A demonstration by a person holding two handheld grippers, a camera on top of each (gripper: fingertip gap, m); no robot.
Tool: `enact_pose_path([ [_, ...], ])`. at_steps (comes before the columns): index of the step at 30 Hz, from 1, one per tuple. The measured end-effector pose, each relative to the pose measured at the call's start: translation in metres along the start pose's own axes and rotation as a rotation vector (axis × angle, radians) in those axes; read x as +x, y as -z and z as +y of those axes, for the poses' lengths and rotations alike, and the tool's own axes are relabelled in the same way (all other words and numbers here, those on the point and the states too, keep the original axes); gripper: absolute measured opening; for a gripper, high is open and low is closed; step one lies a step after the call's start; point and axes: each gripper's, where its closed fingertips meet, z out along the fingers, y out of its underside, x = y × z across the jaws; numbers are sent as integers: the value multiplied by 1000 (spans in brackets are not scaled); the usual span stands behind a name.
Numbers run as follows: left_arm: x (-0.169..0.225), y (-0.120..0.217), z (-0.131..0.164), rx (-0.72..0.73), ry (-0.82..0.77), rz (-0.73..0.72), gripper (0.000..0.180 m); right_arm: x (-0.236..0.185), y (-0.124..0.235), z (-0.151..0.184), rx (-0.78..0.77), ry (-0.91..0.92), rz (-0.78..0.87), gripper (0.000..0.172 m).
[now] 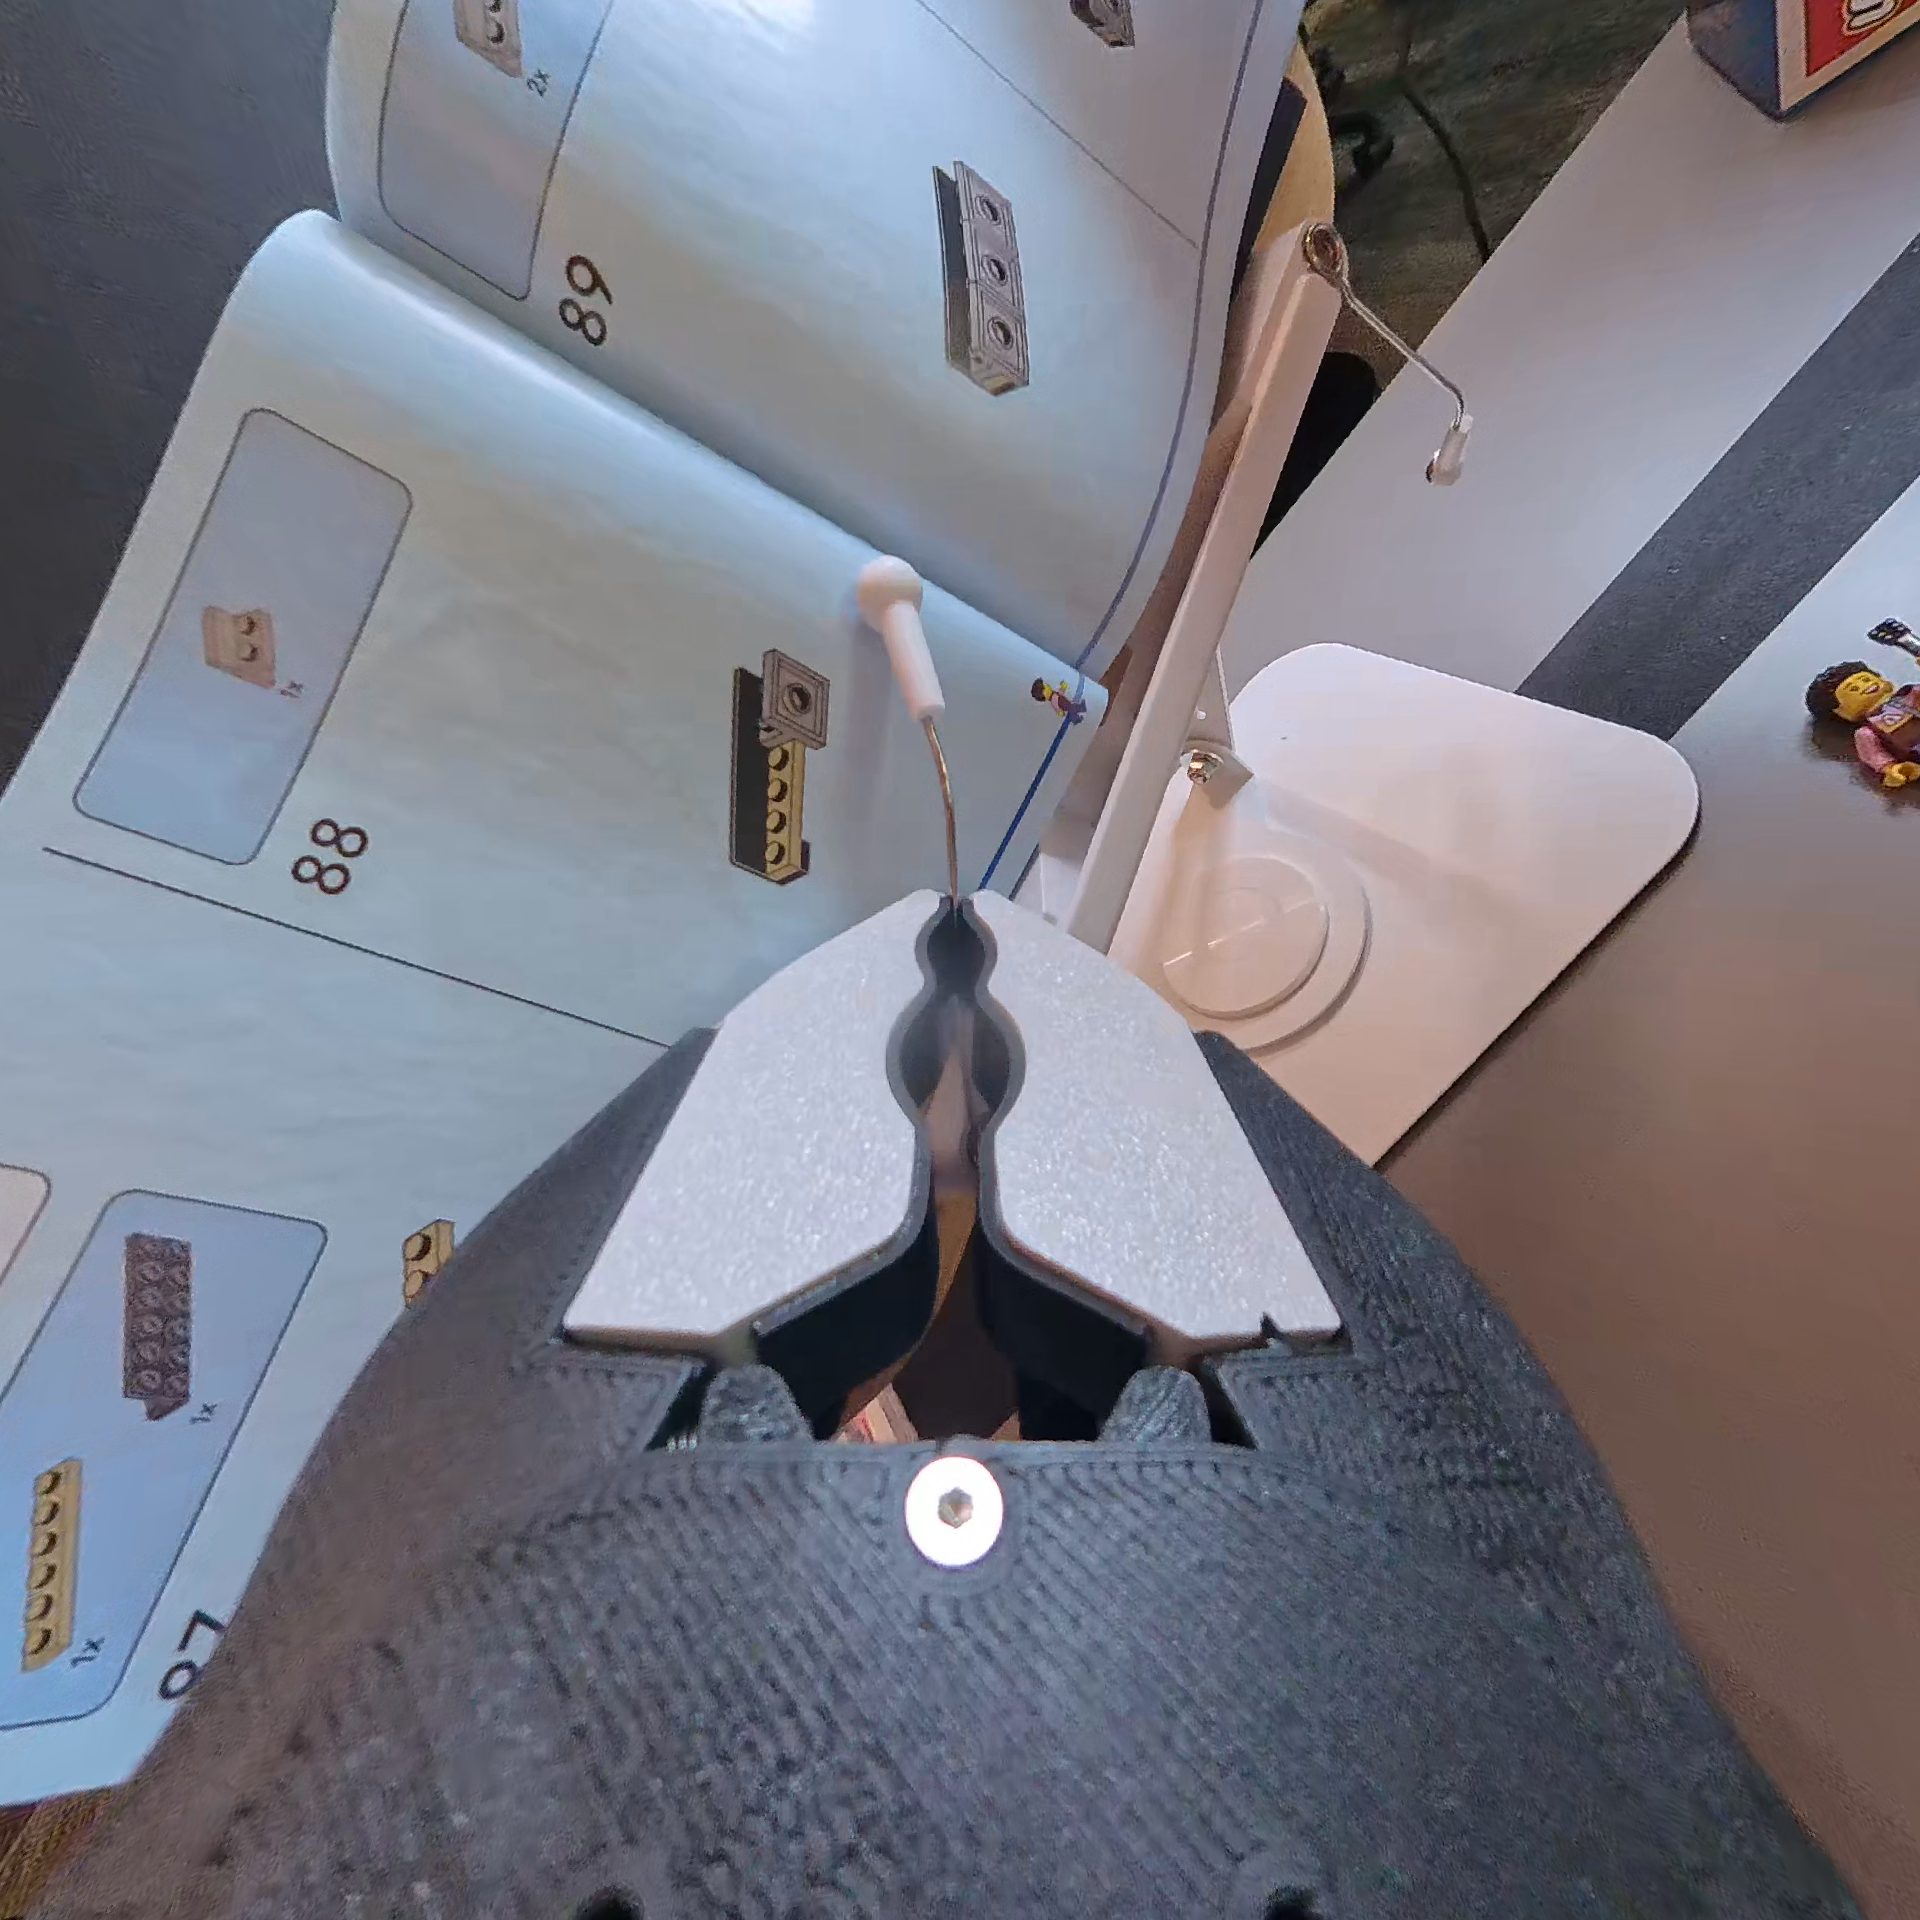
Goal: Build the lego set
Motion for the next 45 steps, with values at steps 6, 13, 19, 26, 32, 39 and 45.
enact_pose_path([
  [6,1,0,0,9,-12,6,0,-1,2,32,45,-209,-91,41],
  [13,-1,0,2,7,-12,20,0,-17,4,45,11,-414,-335,28],
  [19,-21,-3,23,-24,-74,24,1,-46,48,49,34,-284,-265,20],
  [26,-32,1,26,-25,-72,-19,17,-46,49,51,-20,-194,-165,20],
  [32,6,26,-4,140,-18,59,24,-33,50,27,10,-54,-49,10],
  [39,28,4,-40,191,58,111,15,-28,45,14,-19,18,44,15],
  [45,23,-20,-49,130,156,93,0,-21,57,20,35,-41,153,30],
])
